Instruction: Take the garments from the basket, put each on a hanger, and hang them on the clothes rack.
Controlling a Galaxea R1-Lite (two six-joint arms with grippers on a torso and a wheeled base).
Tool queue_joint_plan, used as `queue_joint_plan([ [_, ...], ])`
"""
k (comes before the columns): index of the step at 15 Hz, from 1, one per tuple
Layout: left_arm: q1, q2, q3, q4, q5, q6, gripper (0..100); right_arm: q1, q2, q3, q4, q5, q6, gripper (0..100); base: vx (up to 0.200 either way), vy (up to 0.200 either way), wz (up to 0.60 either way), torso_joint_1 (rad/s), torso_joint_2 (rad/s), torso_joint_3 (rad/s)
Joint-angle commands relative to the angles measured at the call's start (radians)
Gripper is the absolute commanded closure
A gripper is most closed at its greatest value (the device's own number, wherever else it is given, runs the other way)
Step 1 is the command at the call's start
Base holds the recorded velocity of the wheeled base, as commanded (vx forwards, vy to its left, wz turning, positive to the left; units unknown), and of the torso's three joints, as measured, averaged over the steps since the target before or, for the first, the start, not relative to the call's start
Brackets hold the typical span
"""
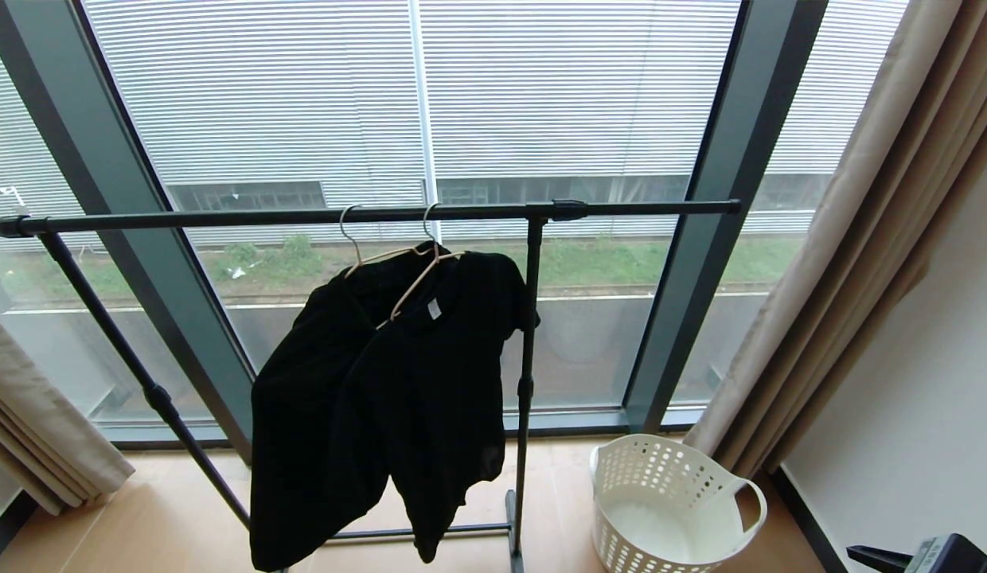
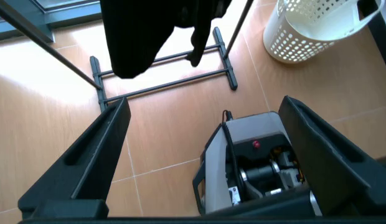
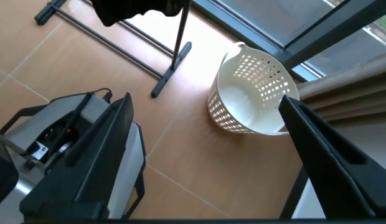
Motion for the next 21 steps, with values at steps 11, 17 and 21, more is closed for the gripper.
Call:
queue_joint_plan([
  [11, 0.462, -0.34, 0.002, 0.009, -0.001, 0.135, 0, -0.611, -0.824, -0.005, 0.332, -0.1, -0.152, 0, 0.0, 0.0, 0.0, 0.0, 0.0, 0.0],
  [17, 0.36, -0.601, -0.004, 0.061, -0.15, 0.132, 0, -0.611, -1.006, -0.002, 0.335, 0.207, -0.133, 0, 0.0, 0.0, 0.0, 0.0, 0.0, 0.0],
  [21, 0.367, -0.633, -0.004, 0.061, -0.15, 0.128, 0, -0.611, -1.006, -0.031, 0.415, 0.35, -0.11, 0, 0.0, 0.0, 0.0, 0.0, 0.0, 0.0],
])
